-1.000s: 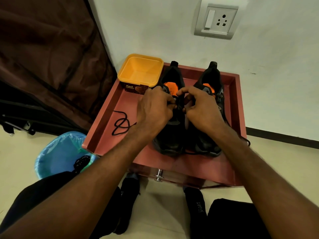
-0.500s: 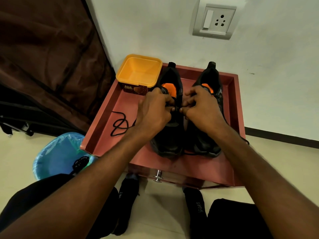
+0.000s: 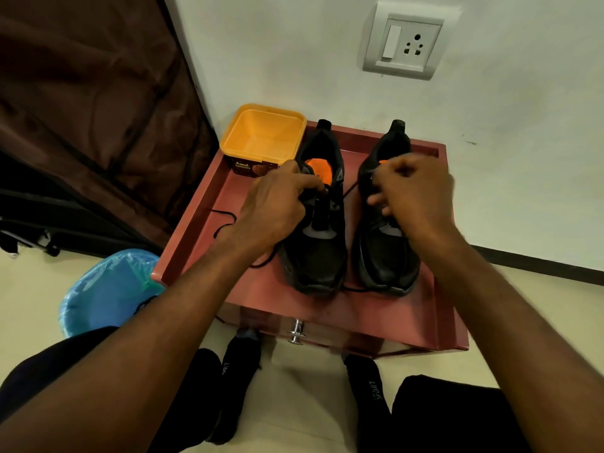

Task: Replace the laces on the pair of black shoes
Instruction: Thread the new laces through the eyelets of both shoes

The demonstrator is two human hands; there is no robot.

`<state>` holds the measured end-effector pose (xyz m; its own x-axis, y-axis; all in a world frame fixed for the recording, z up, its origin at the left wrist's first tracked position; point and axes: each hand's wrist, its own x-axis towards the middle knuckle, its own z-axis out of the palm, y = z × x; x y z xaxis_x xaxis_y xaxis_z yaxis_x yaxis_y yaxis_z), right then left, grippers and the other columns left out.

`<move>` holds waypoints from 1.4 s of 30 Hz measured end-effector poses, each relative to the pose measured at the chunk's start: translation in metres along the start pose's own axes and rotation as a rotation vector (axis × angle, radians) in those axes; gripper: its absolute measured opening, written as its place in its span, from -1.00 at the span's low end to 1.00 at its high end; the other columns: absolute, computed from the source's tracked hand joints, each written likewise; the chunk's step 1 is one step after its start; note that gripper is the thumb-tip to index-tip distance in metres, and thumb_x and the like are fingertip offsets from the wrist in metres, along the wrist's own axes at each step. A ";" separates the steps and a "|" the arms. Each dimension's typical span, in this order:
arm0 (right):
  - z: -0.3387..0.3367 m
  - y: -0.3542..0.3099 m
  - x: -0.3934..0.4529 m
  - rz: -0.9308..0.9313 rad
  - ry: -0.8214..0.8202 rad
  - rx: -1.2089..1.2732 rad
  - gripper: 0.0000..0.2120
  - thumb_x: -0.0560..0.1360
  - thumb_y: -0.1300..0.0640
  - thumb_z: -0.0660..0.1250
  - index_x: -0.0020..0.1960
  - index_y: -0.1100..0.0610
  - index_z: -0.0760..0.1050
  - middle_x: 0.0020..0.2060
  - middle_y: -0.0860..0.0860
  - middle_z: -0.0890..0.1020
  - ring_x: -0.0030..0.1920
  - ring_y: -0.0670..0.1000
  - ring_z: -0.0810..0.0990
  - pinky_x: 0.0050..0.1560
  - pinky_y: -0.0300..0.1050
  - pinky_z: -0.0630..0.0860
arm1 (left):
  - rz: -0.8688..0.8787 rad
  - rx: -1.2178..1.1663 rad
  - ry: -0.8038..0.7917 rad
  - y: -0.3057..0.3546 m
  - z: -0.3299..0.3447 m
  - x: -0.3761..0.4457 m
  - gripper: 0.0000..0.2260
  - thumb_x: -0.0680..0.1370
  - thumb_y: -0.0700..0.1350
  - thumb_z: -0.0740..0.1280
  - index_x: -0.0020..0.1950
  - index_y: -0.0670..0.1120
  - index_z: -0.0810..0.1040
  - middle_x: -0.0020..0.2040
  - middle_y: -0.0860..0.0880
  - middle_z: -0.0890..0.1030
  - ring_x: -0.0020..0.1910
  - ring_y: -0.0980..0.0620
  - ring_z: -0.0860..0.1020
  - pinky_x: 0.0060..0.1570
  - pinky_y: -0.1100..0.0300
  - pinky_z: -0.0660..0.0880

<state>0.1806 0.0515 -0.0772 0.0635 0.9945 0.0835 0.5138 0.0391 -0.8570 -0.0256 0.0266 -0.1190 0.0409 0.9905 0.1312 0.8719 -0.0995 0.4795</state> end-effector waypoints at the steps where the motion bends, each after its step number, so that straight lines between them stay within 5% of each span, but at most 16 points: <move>1: -0.007 -0.001 0.005 0.003 0.201 0.051 -0.88 0.54 0.07 0.33 -0.13 0.03 0.61 -0.26 -0.05 0.70 -0.27 -0.13 0.69 -0.15 -0.12 0.65 | -0.004 -0.031 -0.021 -0.002 -0.002 0.000 -0.50 0.53 -0.43 0.25 0.24 0.09 0.67 0.00 0.06 0.38 0.02 -0.01 0.47 -0.21 0.16 0.36; 4: -0.019 0.003 0.008 -0.160 0.507 -0.105 -0.81 0.48 0.11 0.30 0.07 0.09 0.57 0.00 -0.06 0.62 -0.08 -0.19 0.54 -0.04 -0.38 0.46 | -0.004 -0.101 -0.029 -0.009 -0.002 -0.001 -0.42 0.51 -0.48 0.21 0.23 0.12 0.68 -0.06 0.08 0.38 0.01 -0.02 0.48 -0.14 0.06 0.51; 6: -0.009 0.005 0.000 -0.266 0.297 -0.181 -0.78 0.52 0.18 0.34 0.17 0.10 0.57 0.09 -0.07 0.55 0.00 -0.19 0.53 0.00 -0.48 0.37 | 0.021 -0.135 -0.017 -0.015 0.000 -0.001 -0.41 0.51 -0.49 0.20 0.24 0.11 0.68 -0.09 0.15 0.38 0.01 -0.01 0.51 -0.01 -0.07 0.59; 9: 0.021 0.012 -0.013 -0.274 -0.222 -0.447 -0.73 0.58 0.02 0.42 0.26 0.03 0.61 0.14 -0.04 0.63 0.10 -0.04 0.63 0.11 -0.11 0.57 | 0.037 -0.134 -0.029 -0.019 0.000 0.001 -0.45 0.54 -0.47 0.21 0.25 0.10 0.68 -0.09 0.13 0.40 -0.05 0.03 0.50 -0.02 -0.10 0.58; 11: 0.029 0.014 -0.015 -0.218 -0.355 -0.473 -0.74 0.58 0.00 0.44 0.24 0.03 0.65 0.08 0.00 0.71 0.02 0.00 0.68 0.08 0.00 0.63 | 0.036 -0.125 -0.038 -0.020 -0.001 0.001 -0.45 0.54 -0.46 0.21 0.25 0.12 0.67 -0.08 0.10 0.43 -0.07 0.04 0.48 -0.06 -0.07 0.57; 13: 0.022 0.012 -0.011 -0.233 -0.197 -0.400 -0.83 0.60 0.07 0.41 0.15 0.04 0.71 0.00 -0.02 0.75 -0.06 -0.04 0.68 0.04 -0.14 0.57 | 0.027 -0.153 -0.056 -0.020 -0.002 0.000 -0.42 0.53 -0.48 0.19 0.24 0.14 0.67 -0.03 0.05 0.45 -0.04 0.00 0.49 -0.07 0.00 0.56; 16: -0.008 0.004 0.006 -0.097 0.294 -0.223 -0.83 0.58 0.09 0.38 0.10 0.01 0.72 0.03 -0.05 0.72 0.02 -0.04 0.66 0.04 -0.24 0.42 | 0.004 -0.170 -0.102 -0.020 -0.005 -0.003 -0.36 0.50 -0.51 0.18 0.26 0.15 0.65 -0.02 0.07 0.40 -0.03 0.01 0.47 -0.14 0.15 0.48; 18: -0.018 0.009 0.012 -0.113 0.416 -0.255 -0.79 0.57 0.11 0.35 0.15 0.03 0.68 0.14 -0.03 0.64 0.09 -0.06 0.61 0.04 -0.30 0.37 | 0.004 -0.175 -0.106 -0.020 -0.005 -0.004 -0.34 0.48 -0.52 0.19 0.27 0.17 0.63 -0.01 0.05 0.41 -0.03 0.00 0.48 -0.12 0.10 0.51; 21: -0.003 0.009 0.002 -0.292 0.153 -0.329 -0.76 0.55 0.15 0.40 0.22 0.06 0.63 0.19 -0.03 0.60 0.09 -0.14 0.56 0.05 -0.52 0.31 | -0.001 -0.184 -0.110 -0.019 -0.006 -0.005 -0.35 0.48 -0.52 0.22 0.29 0.15 0.63 -0.03 0.04 0.41 -0.07 0.02 0.47 -0.12 0.09 0.52; 25: 0.023 0.014 -0.012 -0.289 -0.324 -0.495 -0.81 0.56 0.02 0.45 0.17 -0.01 0.69 0.03 -0.07 0.72 0.02 -0.04 0.67 0.08 -0.03 0.62 | 0.007 -0.171 -0.102 -0.018 -0.005 -0.005 -0.38 0.48 -0.50 0.26 0.31 0.12 0.62 -0.03 -0.01 0.45 -0.11 0.01 0.48 -0.16 0.10 0.48; 27: 0.016 0.011 -0.010 -0.275 -0.184 -0.447 -0.88 0.58 0.08 0.43 0.07 -0.02 0.73 -0.05 -0.11 0.74 -0.07 -0.05 0.68 0.04 -0.09 0.63 | -0.007 -0.201 -0.113 -0.019 -0.004 -0.004 -0.35 0.45 -0.53 0.25 0.30 0.12 0.63 -0.06 0.00 0.43 -0.17 0.02 0.46 -0.23 0.12 0.43; 29: -0.004 0.007 -0.001 -0.166 0.145 -0.371 -0.85 0.59 0.14 0.38 0.05 0.01 0.72 -0.04 -0.12 0.71 -0.08 -0.05 0.66 -0.01 -0.32 0.52 | -0.014 -0.219 -0.120 -0.020 -0.003 -0.005 -0.31 0.41 -0.55 0.25 0.28 0.13 0.63 -0.08 0.02 0.41 -0.22 0.05 0.42 -0.26 0.12 0.41; 31: -0.020 0.006 0.007 -0.094 0.352 -0.393 -0.85 0.59 0.13 0.35 0.10 0.03 0.67 0.10 -0.04 0.66 0.04 0.05 0.65 -0.01 -0.21 0.41 | -0.008 -0.203 -0.113 -0.020 -0.004 -0.006 -0.31 0.39 -0.54 0.27 0.28 0.15 0.63 -0.08 0.02 0.43 -0.21 0.04 0.45 -0.24 0.04 0.49; 35: -0.002 0.008 -0.005 -0.321 0.094 -0.428 -0.73 0.58 0.13 0.40 0.28 0.08 0.57 0.29 0.00 0.49 0.13 -0.15 0.52 0.03 -0.40 0.37 | 0.015 -0.183 -0.099 -0.017 -0.004 -0.005 -0.33 0.41 -0.53 0.29 0.33 0.10 0.63 -0.10 0.05 0.43 -0.17 0.04 0.49 -0.22 0.13 0.45; 39: 0.022 0.012 -0.015 -0.288 -0.335 -0.493 -0.71 0.57 0.05 0.45 0.29 0.02 0.62 0.14 -0.02 0.68 0.12 0.01 0.66 0.12 -0.01 0.60 | 0.026 -0.173 -0.077 -0.014 -0.006 -0.006 -0.45 0.51 -0.45 0.34 0.37 0.06 0.61 -0.03 -0.01 0.50 -0.09 0.03 0.53 -0.10 0.12 0.54; 42: 0.008 0.013 -0.006 -0.262 -0.141 -0.490 -0.85 0.59 0.08 0.42 0.13 0.01 0.71 0.03 -0.02 0.74 0.03 0.04 0.69 0.06 -0.07 0.59 | 0.040 -0.199 -0.083 -0.013 -0.008 -0.008 -0.49 0.55 -0.42 0.31 0.37 0.05 0.61 -0.06 0.00 0.52 -0.06 0.04 0.54 0.01 0.03 0.58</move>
<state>0.1804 0.0466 -0.0927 -0.2168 0.9624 0.1634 0.8357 0.2695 -0.4786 -0.0417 0.0187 -0.1193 0.1208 0.9890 0.0859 0.7558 -0.1477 0.6380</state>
